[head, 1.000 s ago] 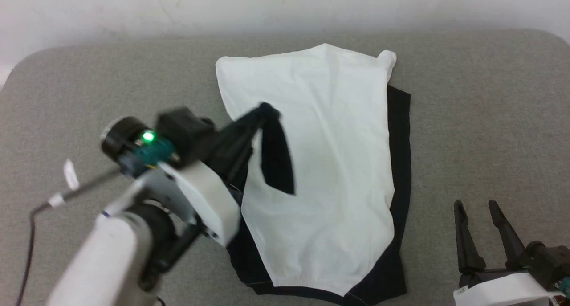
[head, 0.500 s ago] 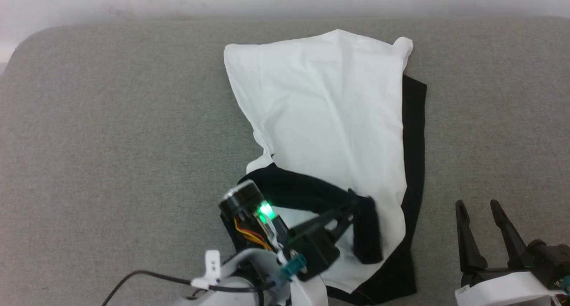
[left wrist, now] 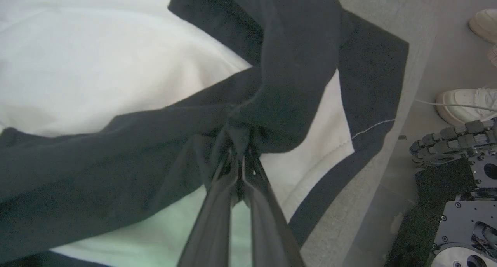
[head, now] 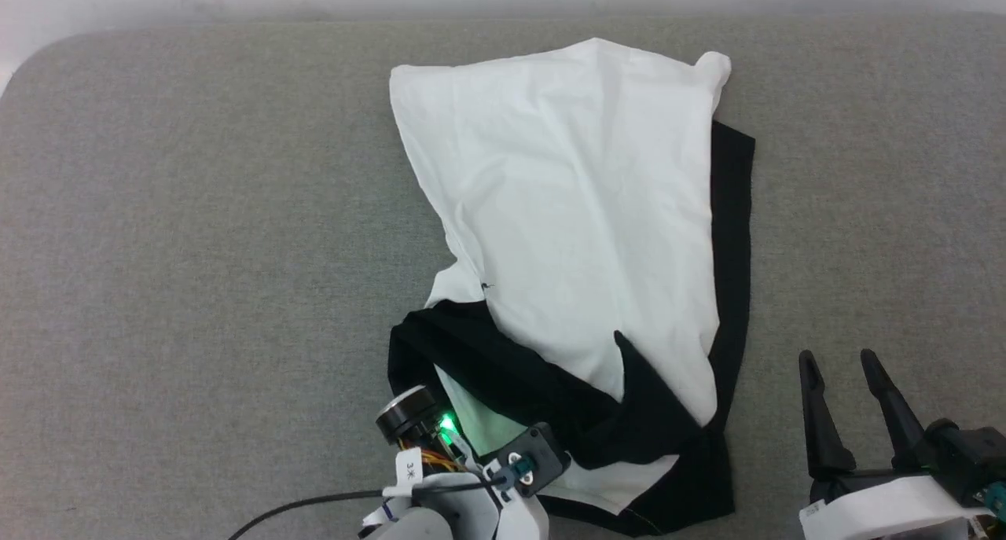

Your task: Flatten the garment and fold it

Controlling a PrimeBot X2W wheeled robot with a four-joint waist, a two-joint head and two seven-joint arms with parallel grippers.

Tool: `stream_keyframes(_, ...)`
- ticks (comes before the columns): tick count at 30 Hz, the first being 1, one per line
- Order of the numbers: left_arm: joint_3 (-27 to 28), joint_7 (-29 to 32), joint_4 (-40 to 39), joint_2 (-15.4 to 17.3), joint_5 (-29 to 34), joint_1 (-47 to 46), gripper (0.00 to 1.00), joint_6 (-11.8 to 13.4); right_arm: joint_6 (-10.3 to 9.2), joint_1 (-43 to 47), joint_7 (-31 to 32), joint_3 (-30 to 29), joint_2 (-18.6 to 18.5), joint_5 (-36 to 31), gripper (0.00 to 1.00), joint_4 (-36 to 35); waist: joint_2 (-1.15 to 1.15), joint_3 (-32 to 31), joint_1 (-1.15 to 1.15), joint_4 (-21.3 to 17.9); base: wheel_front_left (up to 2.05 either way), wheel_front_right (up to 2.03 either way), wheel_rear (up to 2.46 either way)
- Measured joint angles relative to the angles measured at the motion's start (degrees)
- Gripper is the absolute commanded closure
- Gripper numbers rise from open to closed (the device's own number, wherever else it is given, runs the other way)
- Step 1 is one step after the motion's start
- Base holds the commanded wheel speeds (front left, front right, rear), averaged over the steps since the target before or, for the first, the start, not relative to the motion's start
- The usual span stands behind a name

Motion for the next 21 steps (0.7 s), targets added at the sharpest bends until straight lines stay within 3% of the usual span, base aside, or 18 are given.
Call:
stream_keyframes(4,0.8,0.2,3.9,-1.4,-2.2,-0.1,1.0,0.1,0.0,-0.5,0.0,0.1,0.0,0.0,0.0,0.5,0.0,0.1,0.0,-0.7,0.0,0.0,0.0)
stream_keyframes(5,1.1,0.2,4.5,-1.7,-2.4,-0.2,0.93,0.3,0.0,-0.6,-0.1,0.1,0.0,0.0,0.0,0.6,0.0,0.1,0.0,-0.9,0.0,0.0,0.0)
stream_keyframes(6,1.3,0.1,4.9,-2.0,-2.6,-0.2,0.57,0.6,0.0,-0.6,-0.1,0.2,0.0,0.0,0.0,0.7,0.0,0.0,0.0,-1.1,0.0,0.0,0.0)
stream_keyframes(7,1.8,-0.2,5.3,-2.4,-3.2,-0.2,0.0,0.8,0.0,-0.5,-0.1,0.2,0.0,0.0,0.0,0.8,0.0,0.0,0.0,-1.3,0.0,0.0,0.0)
stream_keyframes(12,4.7,-0.3,5.0,-3.3,-7.9,-0.1,0.0,1.5,0.0,-0.5,-0.2,0.4,0.0,0.0,0.0,1.8,0.0,-1.0,0.0,-1.8,0.0,0.0,0.0)
stream_keyframes(16,7.5,1.0,-0.2,-2.8,-12.0,1.2,0.0,2.0,0.0,-0.1,-0.3,0.4,0.0,0.1,0.0,2.2,0.0,-2.4,0.0,-2.0,0.0,0.0,0.0)
stream_keyframes(21,12.8,1.8,-11.1,-0.9,-17.1,6.9,0.0,6.1,0.0,0.7,-0.2,0.3,0.0,0.1,0.0,2.3,0.0,-4.4,-0.01,-2.2,0.0,0.0,0.0)
